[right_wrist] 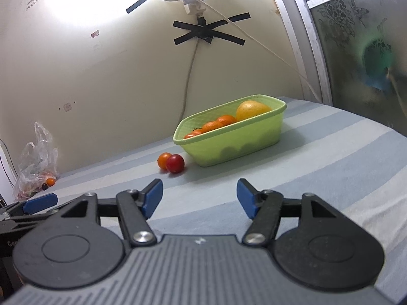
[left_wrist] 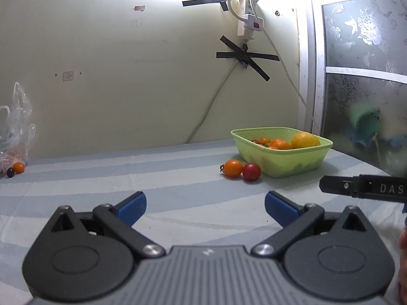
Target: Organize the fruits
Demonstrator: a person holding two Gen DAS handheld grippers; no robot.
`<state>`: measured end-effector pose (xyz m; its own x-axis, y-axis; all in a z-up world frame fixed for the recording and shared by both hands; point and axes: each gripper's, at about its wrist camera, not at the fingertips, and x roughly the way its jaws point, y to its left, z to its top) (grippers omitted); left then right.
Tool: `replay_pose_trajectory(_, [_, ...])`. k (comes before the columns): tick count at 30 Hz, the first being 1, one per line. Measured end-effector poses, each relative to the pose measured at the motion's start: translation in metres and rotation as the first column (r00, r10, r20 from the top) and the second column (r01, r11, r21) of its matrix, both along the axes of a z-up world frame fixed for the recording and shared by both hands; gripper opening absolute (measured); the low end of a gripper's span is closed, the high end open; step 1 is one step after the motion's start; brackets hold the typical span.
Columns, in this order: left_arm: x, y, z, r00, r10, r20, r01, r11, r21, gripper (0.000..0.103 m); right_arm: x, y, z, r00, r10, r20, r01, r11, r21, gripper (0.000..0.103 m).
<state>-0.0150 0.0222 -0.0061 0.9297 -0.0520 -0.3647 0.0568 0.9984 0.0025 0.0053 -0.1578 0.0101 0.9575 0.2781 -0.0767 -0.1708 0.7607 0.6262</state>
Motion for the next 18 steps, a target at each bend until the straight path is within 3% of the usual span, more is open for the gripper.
replay_pose_trajectory(18, [0.0006, -0.0032, -0.0009, 0.999, -0.033, -0.014, 0.033, 0.999, 0.010, 0.103, 0.0009, 0.0008, -0.0007, 1.000, -0.001, -0.006, 0.001, 1.000, -0.009, 0.067])
